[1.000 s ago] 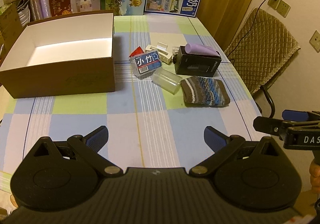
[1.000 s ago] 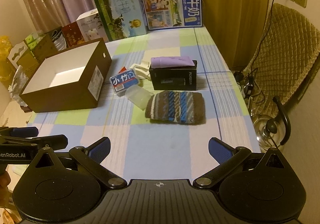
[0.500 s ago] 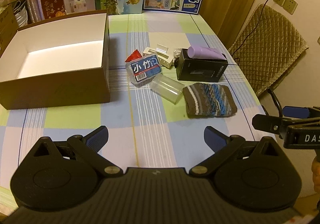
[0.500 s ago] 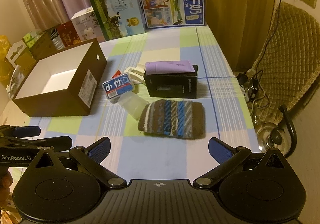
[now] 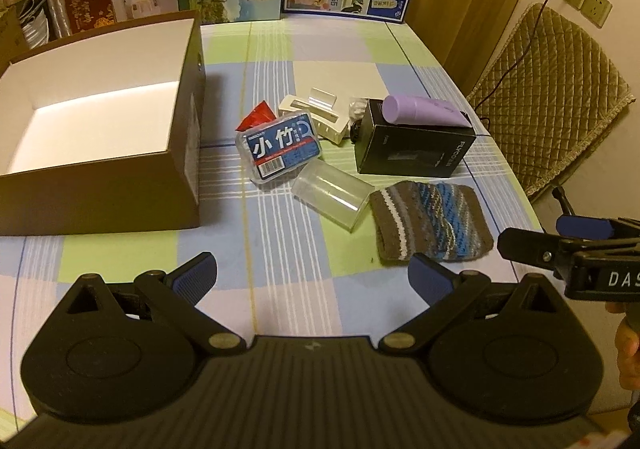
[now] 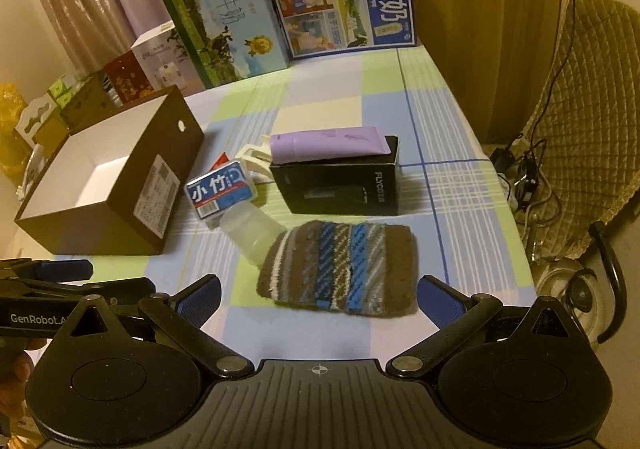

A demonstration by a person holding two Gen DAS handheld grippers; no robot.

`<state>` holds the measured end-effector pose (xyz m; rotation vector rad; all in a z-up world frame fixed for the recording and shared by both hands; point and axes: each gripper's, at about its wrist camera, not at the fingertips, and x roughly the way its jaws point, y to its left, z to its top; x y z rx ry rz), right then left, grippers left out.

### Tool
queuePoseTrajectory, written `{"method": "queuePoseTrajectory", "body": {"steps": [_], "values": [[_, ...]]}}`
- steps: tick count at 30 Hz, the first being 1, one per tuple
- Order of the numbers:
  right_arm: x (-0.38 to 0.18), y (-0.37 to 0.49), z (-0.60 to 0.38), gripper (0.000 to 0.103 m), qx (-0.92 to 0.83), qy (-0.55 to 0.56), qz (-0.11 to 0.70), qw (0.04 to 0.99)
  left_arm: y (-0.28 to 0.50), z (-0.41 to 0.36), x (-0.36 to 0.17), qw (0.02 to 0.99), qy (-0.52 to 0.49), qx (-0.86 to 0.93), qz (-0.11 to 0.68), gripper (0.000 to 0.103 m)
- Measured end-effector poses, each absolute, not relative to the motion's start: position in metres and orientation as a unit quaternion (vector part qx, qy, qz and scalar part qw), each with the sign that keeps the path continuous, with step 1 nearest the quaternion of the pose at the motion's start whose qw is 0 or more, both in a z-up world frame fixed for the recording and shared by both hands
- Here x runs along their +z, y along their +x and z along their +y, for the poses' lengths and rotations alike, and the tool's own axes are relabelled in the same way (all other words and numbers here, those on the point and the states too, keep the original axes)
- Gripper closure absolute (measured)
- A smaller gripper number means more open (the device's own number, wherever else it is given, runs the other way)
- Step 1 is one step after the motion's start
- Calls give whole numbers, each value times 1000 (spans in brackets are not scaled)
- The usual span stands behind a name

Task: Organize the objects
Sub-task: 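Reach the right gripper to the striped knit sock and close on it, then lift the sock with the right gripper while the left gripper grasps the clear plastic tube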

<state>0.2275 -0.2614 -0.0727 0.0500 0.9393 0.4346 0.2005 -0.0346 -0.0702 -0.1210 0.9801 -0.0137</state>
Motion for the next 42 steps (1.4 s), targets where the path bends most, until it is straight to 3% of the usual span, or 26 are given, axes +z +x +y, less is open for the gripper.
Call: {"method": "queuePoseTrajectory", "body": {"steps": [12, 32, 35, 37, 38, 39, 42], "values": [[-110, 258, -263, 2, 247, 13, 448, 859, 228, -42, -98, 877, -45, -3, 478, 3], [-181, 285, -225, 3, 282, -154, 444, 836, 237, -31, -125, 860, -62, 37, 506, 3], [-181, 285, -227, 27, 275, -161, 431, 845, 238, -32, -127, 859, -63, 39, 507, 3], [-176, 284, -231, 54, 278, -157, 423, 848, 240, -33, -129, 858, -64, 38, 508, 3], [-174, 284, -235, 76, 284, -149, 420, 849, 241, -35, -129, 858, -64, 37, 509, 3], [-172, 285, -237, 82, 288, -140, 424, 847, 242, -37, -130, 857, -64, 35, 509, 4], [-167, 286, -247, 87, 284, -123, 427, 850, 247, -43, -133, 857, -64, 27, 511, 4]]}}
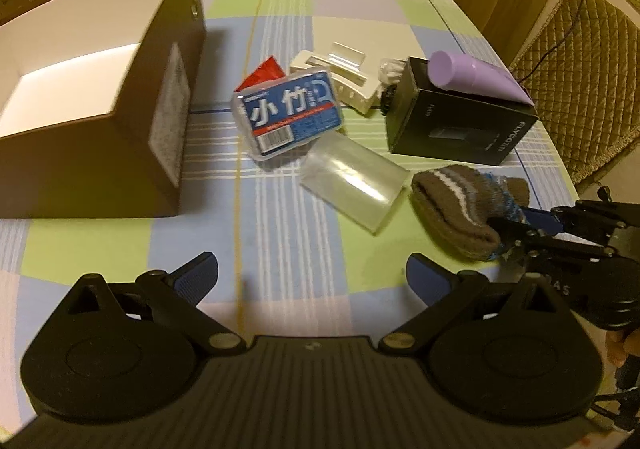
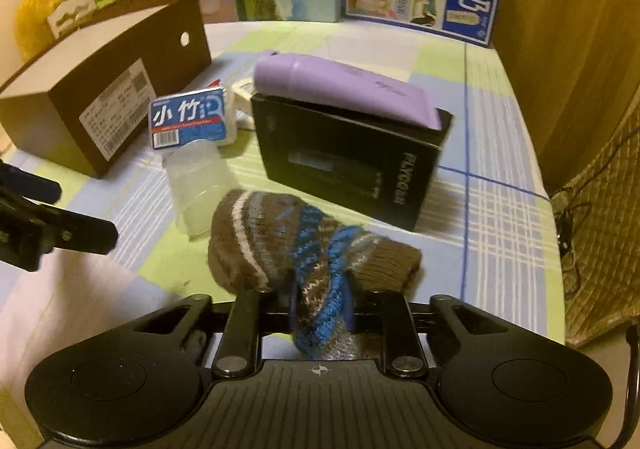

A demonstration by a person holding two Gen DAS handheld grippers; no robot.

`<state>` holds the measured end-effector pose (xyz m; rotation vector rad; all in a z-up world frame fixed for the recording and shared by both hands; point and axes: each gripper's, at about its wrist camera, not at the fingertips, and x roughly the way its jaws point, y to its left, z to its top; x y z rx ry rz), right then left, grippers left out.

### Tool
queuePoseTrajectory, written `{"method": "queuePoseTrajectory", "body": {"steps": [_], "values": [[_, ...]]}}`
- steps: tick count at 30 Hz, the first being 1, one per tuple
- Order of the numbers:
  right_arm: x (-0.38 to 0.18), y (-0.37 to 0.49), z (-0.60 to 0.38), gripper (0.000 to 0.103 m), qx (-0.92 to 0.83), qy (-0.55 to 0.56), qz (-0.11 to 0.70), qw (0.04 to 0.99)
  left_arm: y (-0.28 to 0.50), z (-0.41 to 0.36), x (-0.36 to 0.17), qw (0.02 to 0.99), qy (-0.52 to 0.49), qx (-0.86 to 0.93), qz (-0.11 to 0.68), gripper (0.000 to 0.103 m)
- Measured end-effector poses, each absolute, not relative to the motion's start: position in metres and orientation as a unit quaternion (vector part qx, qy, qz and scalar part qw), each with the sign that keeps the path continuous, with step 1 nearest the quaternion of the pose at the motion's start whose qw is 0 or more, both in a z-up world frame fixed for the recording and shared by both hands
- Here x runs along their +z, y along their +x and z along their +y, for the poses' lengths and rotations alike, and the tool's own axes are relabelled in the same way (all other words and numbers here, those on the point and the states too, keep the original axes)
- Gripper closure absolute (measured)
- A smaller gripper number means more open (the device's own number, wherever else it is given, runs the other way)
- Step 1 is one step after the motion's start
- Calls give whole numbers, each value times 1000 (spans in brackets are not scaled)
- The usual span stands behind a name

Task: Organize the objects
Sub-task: 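Lift the sock with the right gripper while the left gripper grasps the clear plastic tube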

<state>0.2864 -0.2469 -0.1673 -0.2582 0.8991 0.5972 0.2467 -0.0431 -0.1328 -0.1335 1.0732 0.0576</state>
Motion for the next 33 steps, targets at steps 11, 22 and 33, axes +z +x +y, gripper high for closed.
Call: {"method": "queuePoseTrajectory", "body": {"steps": [11, 22, 33], "values": [[-133, 295, -306, 88, 186, -24, 425, 886, 271, -59, -141, 858, -80, 24, 506, 10], [-124, 311, -337, 88, 145, 4, 424, 894, 309, -65, -154, 855, -123, 91, 495, 10], [-130, 323, -341, 88, 146, 9, 435, 889, 326, -65, -172, 840, -150, 131, 504, 25]]}}
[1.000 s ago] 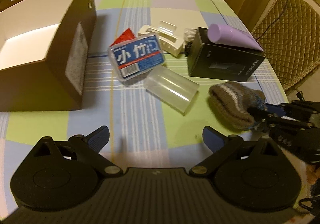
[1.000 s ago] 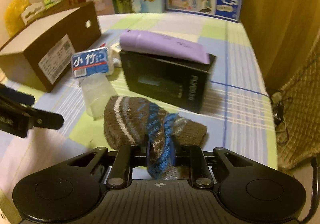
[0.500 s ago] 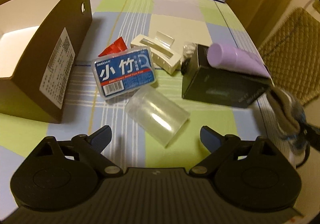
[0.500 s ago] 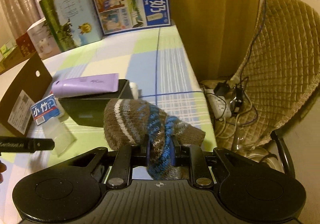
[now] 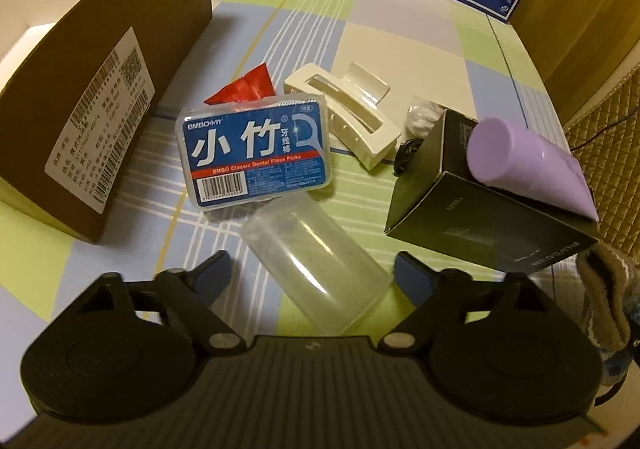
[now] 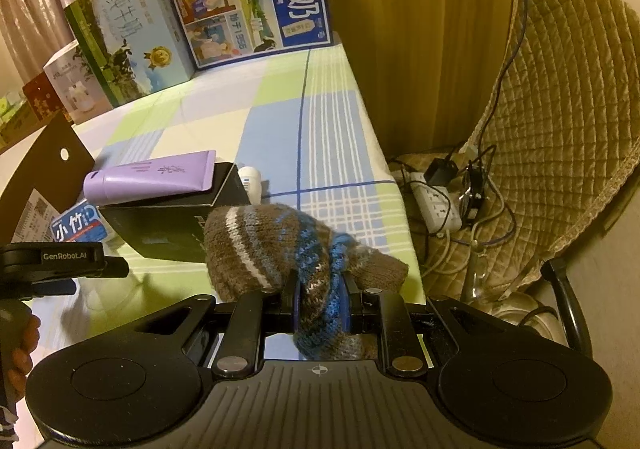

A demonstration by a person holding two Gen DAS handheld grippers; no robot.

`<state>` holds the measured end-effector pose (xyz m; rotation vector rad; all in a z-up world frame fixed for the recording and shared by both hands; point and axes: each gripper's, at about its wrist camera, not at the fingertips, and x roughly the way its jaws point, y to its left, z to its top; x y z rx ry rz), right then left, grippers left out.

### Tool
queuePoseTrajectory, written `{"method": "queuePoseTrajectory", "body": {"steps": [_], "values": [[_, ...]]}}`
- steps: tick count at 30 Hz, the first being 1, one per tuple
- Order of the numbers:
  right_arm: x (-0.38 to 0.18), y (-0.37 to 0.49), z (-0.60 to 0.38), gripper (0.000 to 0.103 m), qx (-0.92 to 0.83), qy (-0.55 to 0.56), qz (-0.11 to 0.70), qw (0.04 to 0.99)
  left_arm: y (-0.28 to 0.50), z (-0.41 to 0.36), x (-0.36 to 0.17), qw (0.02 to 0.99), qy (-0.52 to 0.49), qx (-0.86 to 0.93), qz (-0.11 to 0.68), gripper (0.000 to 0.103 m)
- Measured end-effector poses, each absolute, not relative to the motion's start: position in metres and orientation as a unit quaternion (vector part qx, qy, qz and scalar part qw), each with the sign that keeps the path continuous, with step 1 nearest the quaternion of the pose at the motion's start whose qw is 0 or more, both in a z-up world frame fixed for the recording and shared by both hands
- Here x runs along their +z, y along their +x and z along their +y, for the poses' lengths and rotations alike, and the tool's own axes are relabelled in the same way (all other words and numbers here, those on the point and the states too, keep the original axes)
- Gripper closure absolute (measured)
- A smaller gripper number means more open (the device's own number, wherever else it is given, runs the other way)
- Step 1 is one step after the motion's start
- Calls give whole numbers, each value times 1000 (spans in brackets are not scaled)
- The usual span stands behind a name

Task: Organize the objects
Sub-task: 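Lift the sock with the right gripper while the left gripper grasps the clear plastic tube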

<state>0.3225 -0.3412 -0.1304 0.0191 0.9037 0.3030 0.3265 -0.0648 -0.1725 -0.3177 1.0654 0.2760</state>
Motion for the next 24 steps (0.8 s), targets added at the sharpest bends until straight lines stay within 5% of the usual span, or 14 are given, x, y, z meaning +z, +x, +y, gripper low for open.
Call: {"method": "queuePoseTrajectory", "body": {"steps": [7, 15, 24], "values": [[-132, 327, -346, 87, 150, 14, 438, 886, 319, -60, -174, 840, -144, 127, 508, 36], [-134, 325, -346, 87, 158, 21, 441, 883, 301, -50, -171, 841, -131, 115, 513, 62], [-133, 317, -344, 87, 153, 26, 444, 882, 287, -30, -165, 840, -119, 96, 520, 63]]}}
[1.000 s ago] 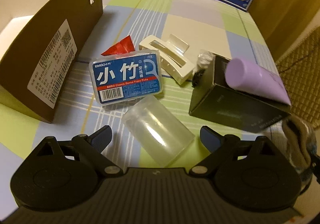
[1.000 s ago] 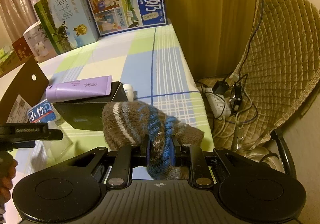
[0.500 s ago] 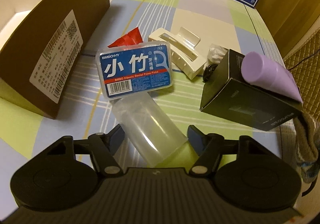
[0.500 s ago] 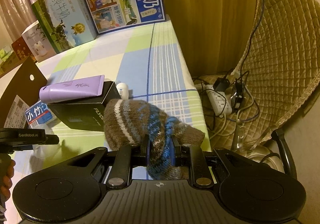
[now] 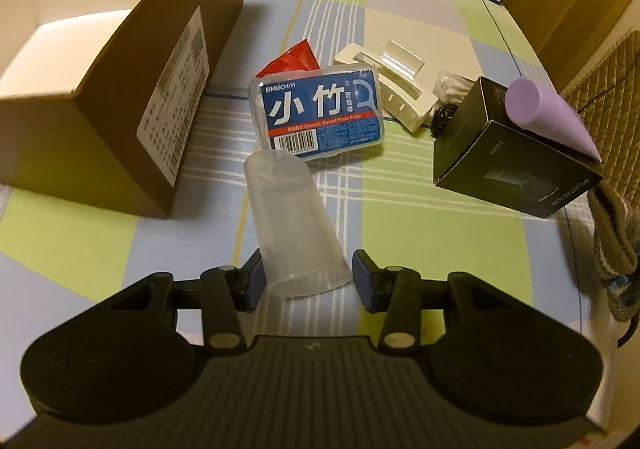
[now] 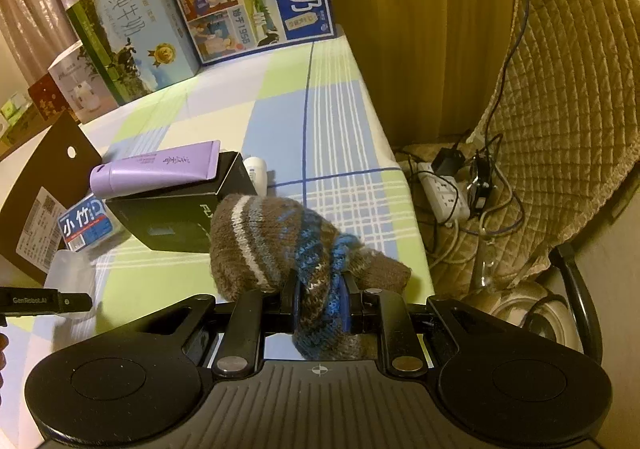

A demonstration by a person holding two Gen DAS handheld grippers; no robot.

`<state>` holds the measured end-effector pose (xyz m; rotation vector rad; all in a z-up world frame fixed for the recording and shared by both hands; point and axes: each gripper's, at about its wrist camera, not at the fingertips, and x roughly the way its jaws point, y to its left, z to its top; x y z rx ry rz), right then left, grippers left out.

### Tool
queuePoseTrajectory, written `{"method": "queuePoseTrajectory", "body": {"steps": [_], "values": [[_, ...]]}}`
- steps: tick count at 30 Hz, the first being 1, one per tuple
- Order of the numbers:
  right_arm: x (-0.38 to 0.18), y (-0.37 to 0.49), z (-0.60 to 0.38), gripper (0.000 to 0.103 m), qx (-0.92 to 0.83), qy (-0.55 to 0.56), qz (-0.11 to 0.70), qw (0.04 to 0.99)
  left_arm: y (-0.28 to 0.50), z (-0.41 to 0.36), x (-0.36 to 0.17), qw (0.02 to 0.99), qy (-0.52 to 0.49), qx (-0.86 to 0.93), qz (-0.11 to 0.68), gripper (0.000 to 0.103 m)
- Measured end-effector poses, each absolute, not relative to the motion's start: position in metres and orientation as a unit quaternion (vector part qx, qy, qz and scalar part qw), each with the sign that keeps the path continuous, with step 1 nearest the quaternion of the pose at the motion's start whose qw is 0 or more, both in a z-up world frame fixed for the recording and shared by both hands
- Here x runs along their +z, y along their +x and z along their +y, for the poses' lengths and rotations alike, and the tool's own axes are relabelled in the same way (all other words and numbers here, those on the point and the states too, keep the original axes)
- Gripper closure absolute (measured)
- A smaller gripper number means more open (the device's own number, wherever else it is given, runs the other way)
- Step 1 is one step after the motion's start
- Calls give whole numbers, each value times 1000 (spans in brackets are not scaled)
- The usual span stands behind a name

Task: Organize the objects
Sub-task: 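Lift the sock with the right gripper while the left gripper grasps the clear plastic tube, then carry the sock into the cardboard box with the right gripper while the left lifts the tube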

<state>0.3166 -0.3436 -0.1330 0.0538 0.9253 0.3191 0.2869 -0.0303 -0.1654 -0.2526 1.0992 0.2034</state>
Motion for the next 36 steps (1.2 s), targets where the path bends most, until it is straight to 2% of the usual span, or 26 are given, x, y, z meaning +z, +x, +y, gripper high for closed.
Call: {"method": "queuePoseTrajectory", "body": {"steps": [7, 12, 19, 36], "values": [[-124, 301, -344, 87, 127, 40, 436, 890, 300, -29, -169, 839, -95, 77, 530, 62], [-117, 288, -345, 87, 95, 54, 430, 896, 295, -21, -164, 846, -83, 46, 525, 72], [-110, 264, -333, 87, 62, 71, 426, 900, 276, -8, -150, 850, -70, -7, 522, 74], [-62, 235, -236, 87, 124, 62, 381, 914, 236, 49, -74, 880, -96, -73, 459, 74]]}}
